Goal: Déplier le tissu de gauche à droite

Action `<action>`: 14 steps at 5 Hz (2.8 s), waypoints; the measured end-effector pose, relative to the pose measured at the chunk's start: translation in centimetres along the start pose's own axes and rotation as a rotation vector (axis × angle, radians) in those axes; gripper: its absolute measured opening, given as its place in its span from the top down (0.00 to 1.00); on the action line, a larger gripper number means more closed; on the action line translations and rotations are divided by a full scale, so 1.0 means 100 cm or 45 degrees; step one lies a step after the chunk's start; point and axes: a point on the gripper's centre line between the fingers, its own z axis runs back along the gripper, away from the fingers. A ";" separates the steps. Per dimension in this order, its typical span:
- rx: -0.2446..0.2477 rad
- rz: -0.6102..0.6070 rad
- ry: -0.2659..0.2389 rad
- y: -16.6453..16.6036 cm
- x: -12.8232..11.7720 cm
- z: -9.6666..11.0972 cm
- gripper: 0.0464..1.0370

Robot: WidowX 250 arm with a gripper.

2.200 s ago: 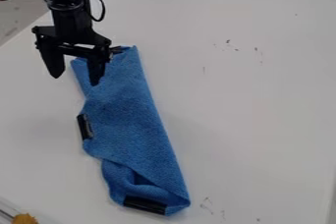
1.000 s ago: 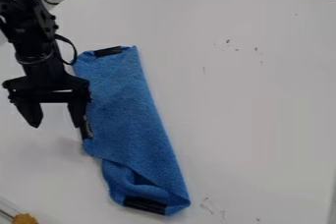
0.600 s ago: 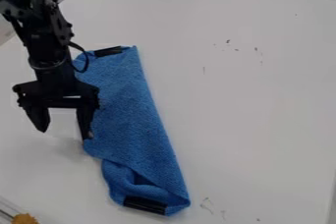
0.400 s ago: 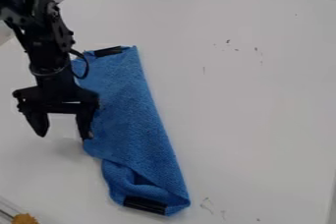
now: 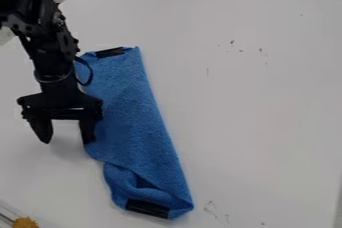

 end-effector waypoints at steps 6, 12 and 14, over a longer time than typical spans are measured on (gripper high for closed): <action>-0.004 0.012 0.003 -0.008 0.010 0.001 0.04; 0.018 0.001 0.008 -0.011 0.005 0.000 0.98; 0.078 -0.037 -0.069 -0.037 0.002 0.035 0.99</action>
